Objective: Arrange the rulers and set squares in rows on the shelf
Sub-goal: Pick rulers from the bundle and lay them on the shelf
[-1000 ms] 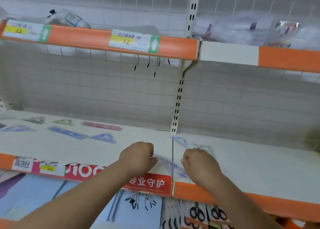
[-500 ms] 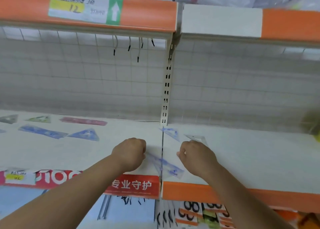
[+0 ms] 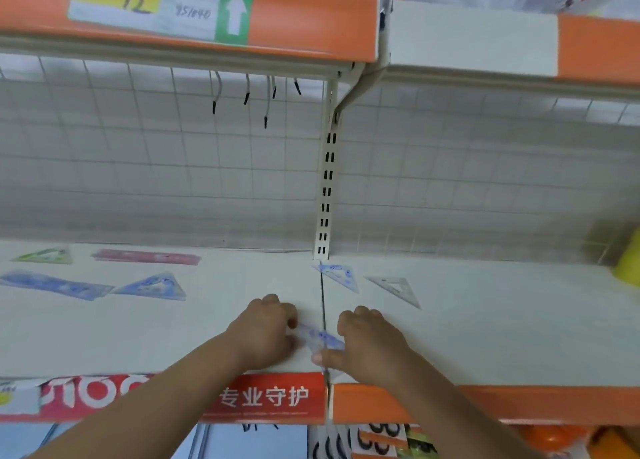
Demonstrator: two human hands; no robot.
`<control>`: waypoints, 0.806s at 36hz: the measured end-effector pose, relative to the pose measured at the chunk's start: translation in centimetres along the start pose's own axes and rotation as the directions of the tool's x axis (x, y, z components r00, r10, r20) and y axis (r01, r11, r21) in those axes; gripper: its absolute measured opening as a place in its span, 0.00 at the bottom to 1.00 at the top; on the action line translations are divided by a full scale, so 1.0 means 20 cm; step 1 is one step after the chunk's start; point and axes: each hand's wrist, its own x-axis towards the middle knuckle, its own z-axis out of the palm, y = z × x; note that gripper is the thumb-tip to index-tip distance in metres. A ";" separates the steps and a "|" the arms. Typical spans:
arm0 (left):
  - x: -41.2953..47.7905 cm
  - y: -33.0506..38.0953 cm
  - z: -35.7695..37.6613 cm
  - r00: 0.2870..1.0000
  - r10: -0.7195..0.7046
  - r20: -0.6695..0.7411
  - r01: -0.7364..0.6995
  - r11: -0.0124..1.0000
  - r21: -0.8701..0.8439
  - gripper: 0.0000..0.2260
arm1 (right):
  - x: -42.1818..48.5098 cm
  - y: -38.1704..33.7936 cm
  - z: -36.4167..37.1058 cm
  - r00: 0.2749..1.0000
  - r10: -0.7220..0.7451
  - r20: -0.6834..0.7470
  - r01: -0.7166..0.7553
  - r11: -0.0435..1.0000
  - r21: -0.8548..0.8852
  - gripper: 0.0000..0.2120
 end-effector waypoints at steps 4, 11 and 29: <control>0.02 0.04 0.01 0.998 0.050 0.045 -0.052 0.998 0.036 0.13 | 0.03 0.01 -0.01 0.999 -0.016 0.043 0.017 1.000 -0.019 0.33; 0.06 0.07 0.04 0.998 0.044 0.049 -0.047 0.997 0.063 0.20 | 0.08 0.07 -0.04 0.995 -0.014 0.096 0.018 0.999 -0.038 0.31; 0.07 0.08 0.07 0.999 -0.009 0.040 0.005 0.995 0.101 0.16 | 0.13 0.10 -0.10 0.991 -0.055 0.124 0.061 0.997 -0.046 0.20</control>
